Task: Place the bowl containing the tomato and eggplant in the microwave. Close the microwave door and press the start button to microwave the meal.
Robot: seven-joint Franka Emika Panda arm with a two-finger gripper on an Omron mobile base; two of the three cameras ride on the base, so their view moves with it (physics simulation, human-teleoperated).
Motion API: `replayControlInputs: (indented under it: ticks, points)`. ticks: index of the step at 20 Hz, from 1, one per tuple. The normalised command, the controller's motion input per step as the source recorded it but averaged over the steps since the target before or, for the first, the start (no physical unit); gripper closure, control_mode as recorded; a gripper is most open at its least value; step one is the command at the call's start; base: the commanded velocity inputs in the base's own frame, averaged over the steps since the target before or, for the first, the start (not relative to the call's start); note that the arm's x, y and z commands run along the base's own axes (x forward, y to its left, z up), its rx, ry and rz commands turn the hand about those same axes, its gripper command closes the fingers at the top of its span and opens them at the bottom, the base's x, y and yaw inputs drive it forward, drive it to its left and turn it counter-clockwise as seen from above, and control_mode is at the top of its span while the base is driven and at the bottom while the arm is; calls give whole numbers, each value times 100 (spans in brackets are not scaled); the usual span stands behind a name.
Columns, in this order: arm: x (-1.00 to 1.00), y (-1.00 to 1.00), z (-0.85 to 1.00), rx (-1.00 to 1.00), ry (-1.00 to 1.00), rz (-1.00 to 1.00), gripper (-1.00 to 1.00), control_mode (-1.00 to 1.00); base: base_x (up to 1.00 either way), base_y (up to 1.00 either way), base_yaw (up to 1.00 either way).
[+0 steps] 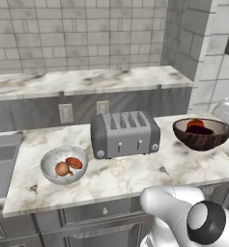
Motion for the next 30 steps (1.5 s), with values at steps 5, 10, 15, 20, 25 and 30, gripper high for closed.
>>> replayControlInputs:
  ticks: [5,10,15,20,25,30]
  points:
    - [0,40,29,-8,-1,1,100,-100,0,0,0]
    - [0,19,16,-4,0,0,100,100,0,39,0]
    - [0,0,0,0,0,0,100,100,0,52,1]
    - [0,0,0,0,0,0,100,100,-8,4,2]
    - [0,0,0,0,0,0,100,100,-35,25,36]
    - [0,0,0,0,0,0,100,100,-72,11,55]
